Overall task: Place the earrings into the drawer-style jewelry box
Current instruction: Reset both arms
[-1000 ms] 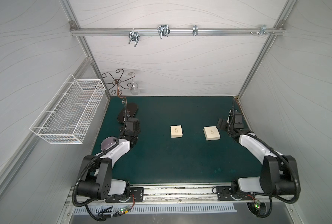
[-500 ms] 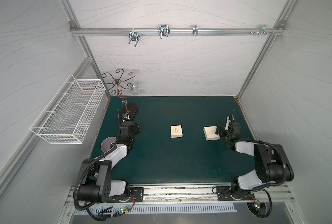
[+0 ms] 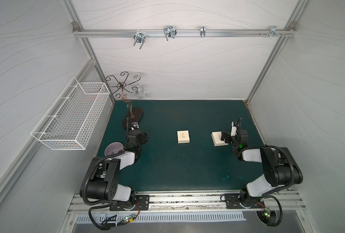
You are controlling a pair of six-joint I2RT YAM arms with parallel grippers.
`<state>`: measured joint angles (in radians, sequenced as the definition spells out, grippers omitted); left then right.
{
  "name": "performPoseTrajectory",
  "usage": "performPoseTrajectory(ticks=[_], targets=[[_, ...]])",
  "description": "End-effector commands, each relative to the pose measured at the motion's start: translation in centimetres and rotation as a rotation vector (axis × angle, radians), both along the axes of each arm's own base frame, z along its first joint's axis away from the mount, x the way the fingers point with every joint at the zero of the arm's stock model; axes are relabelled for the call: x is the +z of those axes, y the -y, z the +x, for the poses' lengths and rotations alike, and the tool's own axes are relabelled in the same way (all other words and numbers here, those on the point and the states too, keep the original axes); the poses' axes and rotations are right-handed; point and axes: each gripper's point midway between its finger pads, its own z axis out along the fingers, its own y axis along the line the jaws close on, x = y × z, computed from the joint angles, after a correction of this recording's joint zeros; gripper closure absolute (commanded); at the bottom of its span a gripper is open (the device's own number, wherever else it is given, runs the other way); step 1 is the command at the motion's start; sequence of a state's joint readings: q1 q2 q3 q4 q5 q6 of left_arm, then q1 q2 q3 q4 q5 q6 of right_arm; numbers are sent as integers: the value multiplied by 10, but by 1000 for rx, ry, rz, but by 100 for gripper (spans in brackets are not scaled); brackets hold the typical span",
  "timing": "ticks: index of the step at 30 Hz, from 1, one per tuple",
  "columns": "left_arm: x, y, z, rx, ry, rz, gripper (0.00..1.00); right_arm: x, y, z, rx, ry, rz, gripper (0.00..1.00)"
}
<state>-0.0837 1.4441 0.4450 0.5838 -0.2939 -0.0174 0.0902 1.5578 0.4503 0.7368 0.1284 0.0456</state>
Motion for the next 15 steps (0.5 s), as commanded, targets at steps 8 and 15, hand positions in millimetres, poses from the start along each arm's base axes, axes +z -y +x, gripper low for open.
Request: performPoseTrajectory(ticks=[8, 15], targets=[[10, -23, 16, 74, 102, -40, 0, 6, -5, 3, 35, 44, -17, 1], [5, -25, 14, 71, 119, -55, 0, 7, -5, 3, 35, 45, -17, 1]])
